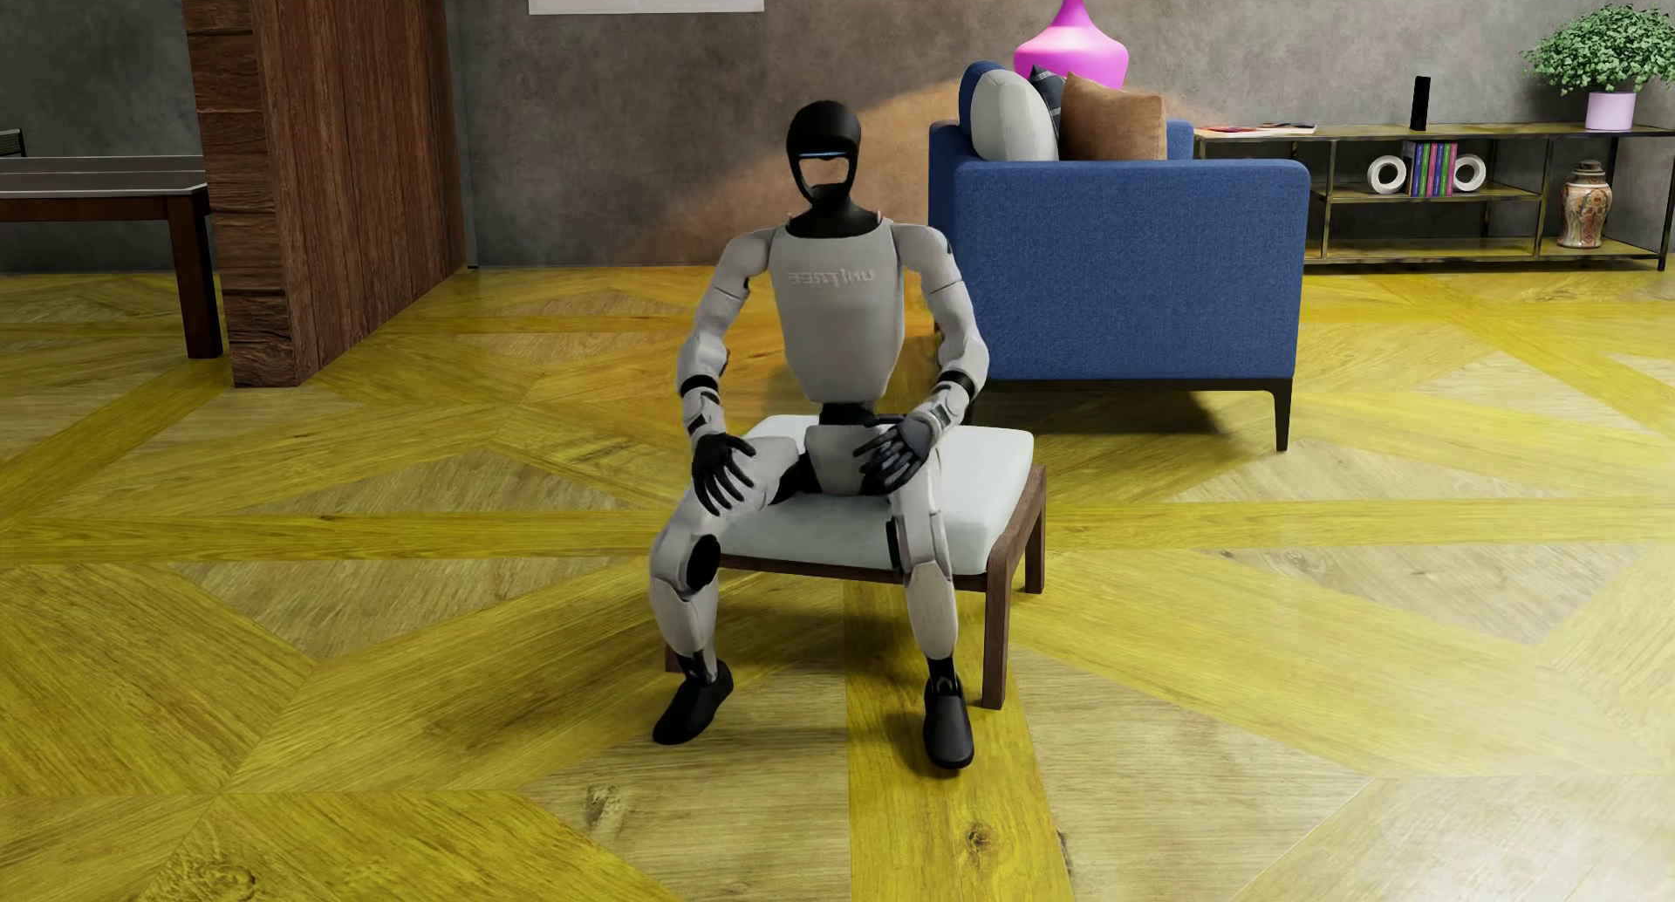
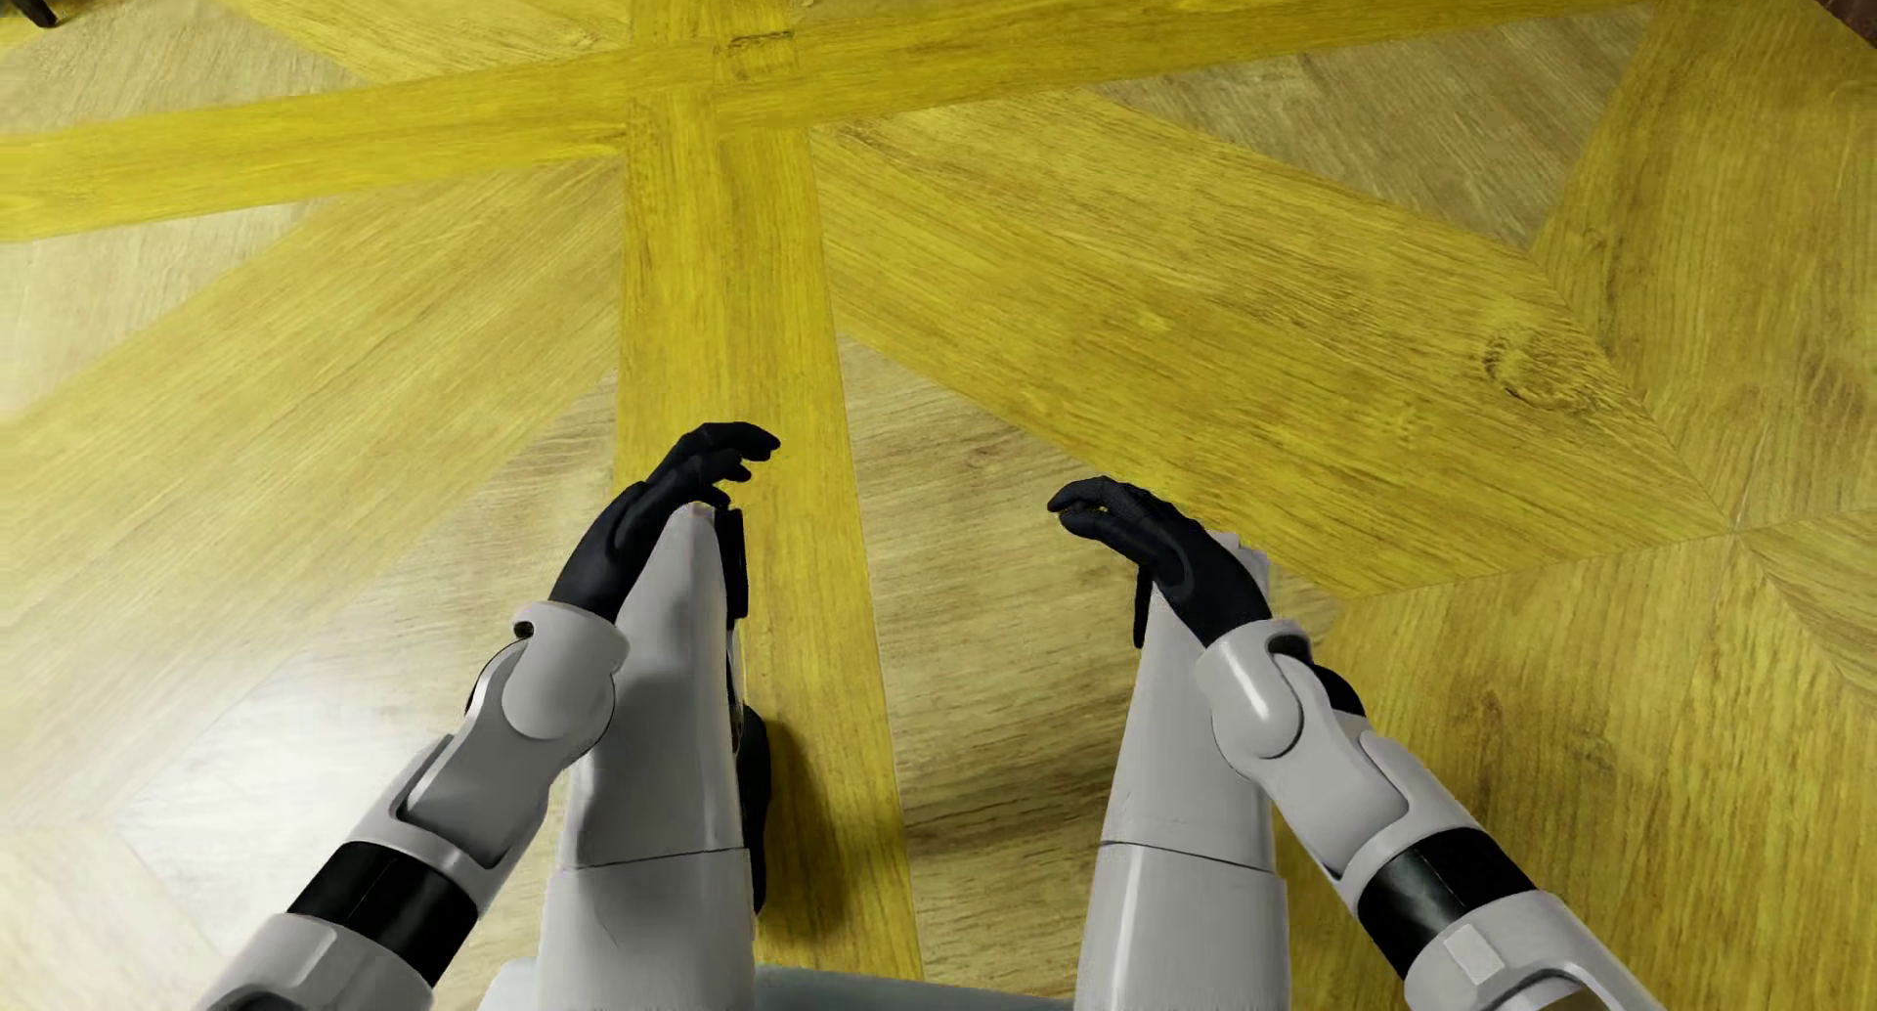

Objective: Take a seat on the chair

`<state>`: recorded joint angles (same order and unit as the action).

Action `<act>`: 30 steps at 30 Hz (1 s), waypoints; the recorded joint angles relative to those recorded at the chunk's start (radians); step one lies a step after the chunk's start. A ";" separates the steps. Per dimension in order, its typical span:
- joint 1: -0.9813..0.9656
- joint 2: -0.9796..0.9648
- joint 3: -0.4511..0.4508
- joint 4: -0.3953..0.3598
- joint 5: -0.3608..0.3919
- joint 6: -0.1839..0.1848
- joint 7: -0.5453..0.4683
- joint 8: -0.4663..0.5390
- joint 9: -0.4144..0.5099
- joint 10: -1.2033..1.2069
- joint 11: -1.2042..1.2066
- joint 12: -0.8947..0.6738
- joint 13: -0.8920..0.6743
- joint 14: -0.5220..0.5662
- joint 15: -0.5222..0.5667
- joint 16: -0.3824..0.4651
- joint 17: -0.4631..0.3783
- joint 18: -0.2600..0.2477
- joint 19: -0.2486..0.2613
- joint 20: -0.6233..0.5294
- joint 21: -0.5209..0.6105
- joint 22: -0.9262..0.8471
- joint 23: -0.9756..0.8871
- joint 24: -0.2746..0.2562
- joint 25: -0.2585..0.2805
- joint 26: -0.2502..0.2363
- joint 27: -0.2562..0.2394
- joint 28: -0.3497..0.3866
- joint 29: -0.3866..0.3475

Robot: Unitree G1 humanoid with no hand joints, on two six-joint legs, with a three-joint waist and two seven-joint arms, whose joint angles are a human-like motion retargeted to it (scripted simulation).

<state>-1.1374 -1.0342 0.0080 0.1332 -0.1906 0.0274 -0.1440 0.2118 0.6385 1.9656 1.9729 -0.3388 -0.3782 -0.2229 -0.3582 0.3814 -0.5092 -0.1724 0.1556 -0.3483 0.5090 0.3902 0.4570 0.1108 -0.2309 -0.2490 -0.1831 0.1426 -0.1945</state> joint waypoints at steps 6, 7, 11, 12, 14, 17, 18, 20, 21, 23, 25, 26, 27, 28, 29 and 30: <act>0.045 0.055 -0.004 -0.015 0.015 0.008 0.007 -0.010 -0.063 -0.005 -0.011 0.102 0.131 0.012 0.017 -0.023 0.057 0.025 -0.022 0.084 -0.146 0.306 0.275 -0.140 0.195 0.092 0.126 0.047 0.007; 0.052 0.061 -0.004 -0.014 0.019 0.010 0.010 -0.010 -0.065 -0.007 -0.013 0.116 0.152 0.014 0.020 -0.021 0.056 0.030 -0.023 0.095 -0.160 0.396 0.350 -0.140 0.210 0.123 0.149 -0.003 0.056; 0.073 0.082 0.001 -0.024 0.010 0.017 0.021 -0.018 -0.078 -0.014 -0.016 0.173 0.246 0.020 0.021 -0.043 0.049 0.040 -0.028 0.076 -0.167 0.724 0.618 0.022 0.097 0.170 0.172 -0.216 0.309; 0.077 0.084 0.002 -0.026 0.006 0.017 0.024 -0.019 -0.084 -0.015 -0.016 0.197 0.274 0.019 0.020 -0.059 0.059 0.041 -0.028 0.075 -0.171 0.781 0.657 0.067 0.031 0.165 0.156 -0.241 0.355; 0.084 0.088 0.003 -0.025 0.004 0.019 0.027 -0.021 -0.089 -0.016 -0.016 0.260 0.322 0.019 0.020 -0.090 0.084 0.041 -0.029 0.093 -0.188 0.837 0.706 0.104 -0.005 0.173 0.161 -0.267 0.388; 0.093 0.087 0.004 -0.030 -0.002 0.017 0.027 -0.019 -0.096 -0.020 -0.012 0.349 0.404 0.021 0.019 -0.115 0.116 0.035 -0.029 0.130 -0.256 0.815 0.676 0.108 0.043 0.165 0.161 -0.291 0.351; 0.097 0.088 0.004 -0.033 -0.004 0.017 0.028 -0.018 -0.096 -0.022 -0.012 0.366 0.422 0.022 0.019 -0.121 0.120 0.035 -0.029 0.133 -0.269 0.796 0.649 0.109 0.056 0.163 0.158 -0.302 0.351; 0.103 0.089 0.005 -0.038 -0.006 0.017 0.026 -0.015 -0.098 -0.024 -0.010 0.381 0.443 0.025 0.020 -0.128 0.118 0.033 -0.030 0.131 -0.272 0.754 0.586 0.119 0.064 0.153 0.145 -0.329 0.361; 0.108 0.091 0.005 -0.041 -0.006 0.017 0.027 -0.015 -0.098 -0.025 -0.010 0.379 0.442 0.026 0.021 -0.130 0.113 0.033 -0.030 0.123 -0.266 0.737 0.561 0.123 0.053 0.148 0.135 -0.336 0.378; 0.114 0.094 0.004 -0.045 -0.003 0.020 0.027 -0.013 -0.099 -0.028 -0.011 0.360 0.422 0.027 0.023 -0.135 0.103 0.036 -0.033 0.104 -0.239 0.724 0.533 0.120 0.034 0.146 0.124 -0.325 0.386; 0.118 0.097 0.002 -0.049 0.001 0.022 0.029 -0.014 -0.097 -0.029 -0.011 0.332 0.387 0.029 0.024 -0.135 0.101 0.041 -0.036 0.087 -0.214 0.724 0.542 0.110 0.021 0.147 0.122 -0.305 0.369; 0.121 0.098 0.001 -0.050 0.002 0.023 0.029 -0.013 -0.095 -0.030 -0.011 0.321 0.371 0.029 0.025 -0.132 0.101 0.043 -0.037 0.080 -0.208 0.722 0.550 0.107 0.021 0.146 0.125 -0.298 0.348; 0.124 0.100 0.000 -0.051 0.002 0.024 0.029 -0.013 -0.092 -0.030 -0.010 0.310 0.357 0.029 0.025 -0.129 0.101 0.043 -0.037 0.072 -0.204 0.716 0.559 0.105 0.028 0.148 0.129 -0.294 0.340; 0.126 0.101 -0.001 -0.051 0.002 0.025 0.029 -0.012 -0.089 -0.029 -0.010 0.302 0.347 0.028 0.024 -0.125 0.100 0.044 -0.036 0.067 -0.202 0.710 0.564 0.104 0.034 0.147 0.133 -0.296 0.334; 0.128 0.102 -0.002 -0.051 0.001 0.026 0.030 -0.012 -0.084 -0.030 -0.010 0.294 0.337 0.028 0.021 -0.123 0.101 0.044 -0.036 0.061 -0.198 0.708 0.573 0.103 0.030 0.144 0.132 -0.287 0.319; 0.129 0.103 -0.003 -0.050 0.001 0.026 0.030 -0.012 -0.078 -0.030 -0.010 0.287 0.328 0.027 0.018 -0.122 0.101 0.044 -0.035 0.055 -0.194 0.705 0.579 0.100 0.029 0.144 0.135 -0.281 0.312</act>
<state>-1.0083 -0.9307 0.0055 0.0832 -0.1895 0.0539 -0.1141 0.2000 0.5600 1.9360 1.9633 -0.0521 -0.0506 -0.1957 -0.3405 0.2595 -0.4086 -0.1287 0.1207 -0.2929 0.3149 1.0954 1.0363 0.2110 -0.2021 -0.1047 -0.0479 -0.1388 0.1172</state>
